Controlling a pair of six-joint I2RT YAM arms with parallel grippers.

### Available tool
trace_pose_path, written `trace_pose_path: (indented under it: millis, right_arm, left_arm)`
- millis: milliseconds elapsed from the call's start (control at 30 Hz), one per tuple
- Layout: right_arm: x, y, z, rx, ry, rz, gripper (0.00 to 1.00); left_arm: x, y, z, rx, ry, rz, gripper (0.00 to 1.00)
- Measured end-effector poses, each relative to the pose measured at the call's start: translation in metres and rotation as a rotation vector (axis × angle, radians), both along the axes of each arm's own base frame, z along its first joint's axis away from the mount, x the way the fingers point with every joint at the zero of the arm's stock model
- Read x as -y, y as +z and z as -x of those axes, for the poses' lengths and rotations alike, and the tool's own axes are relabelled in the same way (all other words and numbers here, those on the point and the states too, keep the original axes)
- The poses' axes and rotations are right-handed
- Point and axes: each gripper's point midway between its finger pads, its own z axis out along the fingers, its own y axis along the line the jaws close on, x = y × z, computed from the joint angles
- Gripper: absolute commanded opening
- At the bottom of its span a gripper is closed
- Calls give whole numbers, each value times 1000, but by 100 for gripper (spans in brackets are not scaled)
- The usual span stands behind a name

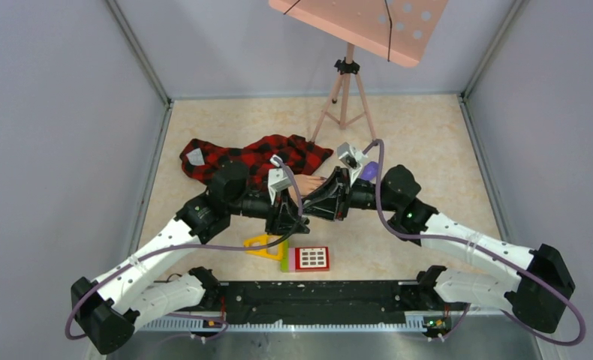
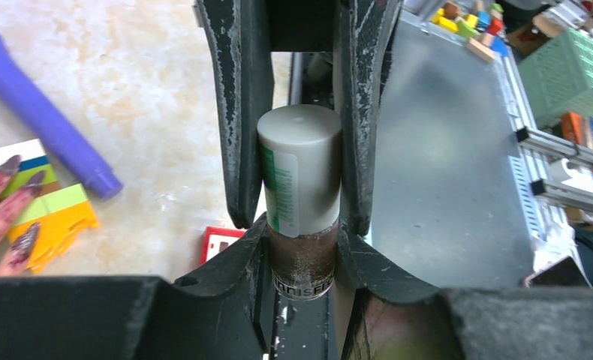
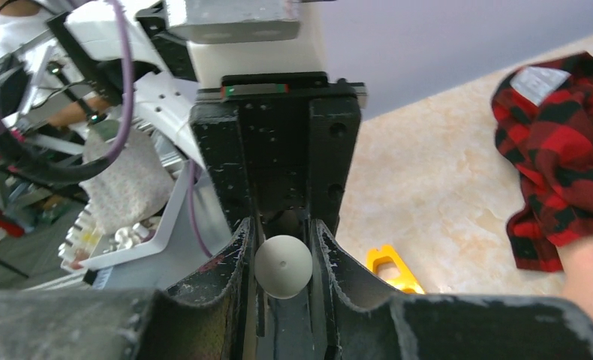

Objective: Paint the nails

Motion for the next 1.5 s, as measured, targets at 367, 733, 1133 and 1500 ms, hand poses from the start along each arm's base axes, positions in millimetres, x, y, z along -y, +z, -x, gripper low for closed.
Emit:
trace_pose_path:
  millis: [367, 733, 1133, 1500]
  right_arm:
    - [4, 11, 20, 72, 110, -54, 66]
    - [20, 12, -12, 27, -109, -26, 82]
    - [6, 29, -69, -76, -390, -95, 72]
    - [-27, 31, -65, -95, -383, -95, 62]
  left_arm:
    - [0, 11, 16, -24, -89, 47, 0]
    - [-12, 25, -16, 156, 138, 55, 0]
    - [-50, 42, -72, 297, 554, 29, 0]
    - [-54, 30, -78, 288, 581, -24, 0]
